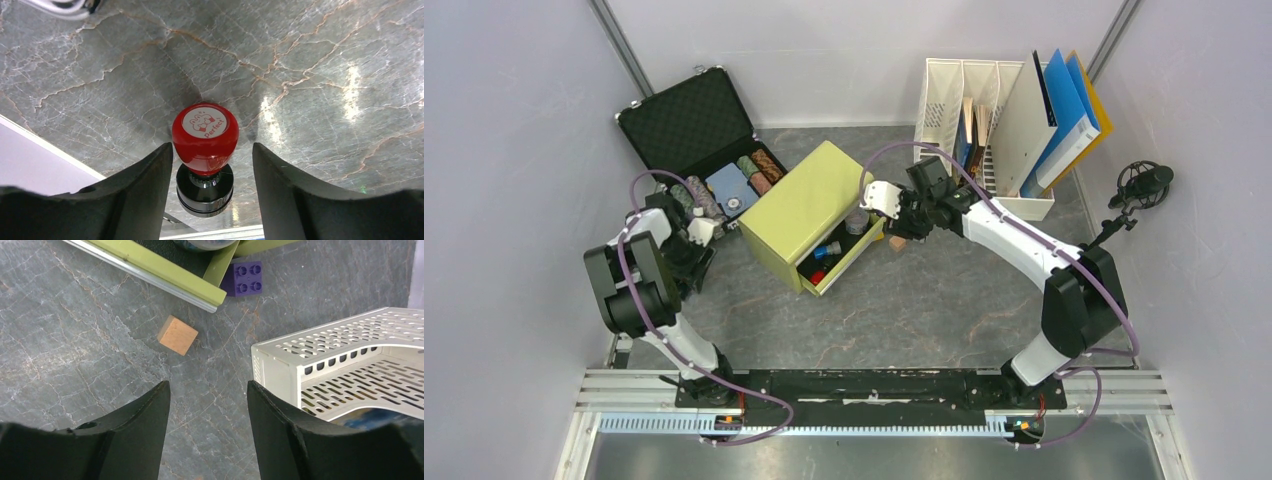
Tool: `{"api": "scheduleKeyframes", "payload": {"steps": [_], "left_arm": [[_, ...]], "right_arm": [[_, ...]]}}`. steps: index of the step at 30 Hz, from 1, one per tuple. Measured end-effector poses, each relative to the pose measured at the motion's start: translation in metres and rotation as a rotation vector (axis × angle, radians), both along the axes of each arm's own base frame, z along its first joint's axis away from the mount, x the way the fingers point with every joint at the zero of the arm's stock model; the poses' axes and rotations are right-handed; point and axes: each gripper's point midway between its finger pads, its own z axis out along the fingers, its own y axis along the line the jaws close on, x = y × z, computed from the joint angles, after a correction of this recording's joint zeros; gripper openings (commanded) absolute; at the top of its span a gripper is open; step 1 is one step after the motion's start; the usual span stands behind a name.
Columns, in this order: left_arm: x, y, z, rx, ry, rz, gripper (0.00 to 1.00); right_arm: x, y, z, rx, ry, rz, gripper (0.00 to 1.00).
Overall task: Organize the desk
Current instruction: Pick up the stationery from the corner of the board.
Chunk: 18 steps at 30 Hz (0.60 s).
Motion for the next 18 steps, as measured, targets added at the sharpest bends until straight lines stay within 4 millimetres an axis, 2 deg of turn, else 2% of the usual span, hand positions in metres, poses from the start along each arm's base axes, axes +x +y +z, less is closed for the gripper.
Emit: {"api": "scheduleKeyframes", "payload": {"steps": [5,9,13,18], "left_arm": [[-0.004,0.002,-0.006,0.001,0.002,-0.017,0.49],[-0.005,-0.002,-0.001,-0.008,-0.027,-0.022,0.36],[-0.001,-0.009,0.014,-0.034,-0.081,-0.022,0.26],[0.010,-0.014,0.046,-0.060,-0.155,-0.011,0.26]], "right_arm": [[-0.006,-0.003,-0.008,0.002,0.025,-0.014,0.66],[-0.008,-0.004,-0.012,0.008,0.037,-0.023,0.70],[-0.008,-0.004,-0.010,0.025,0.027,-0.030,0.71],[-0.013,-0.004,-0.001,0.055,0.001,-0.026,0.72]]}}
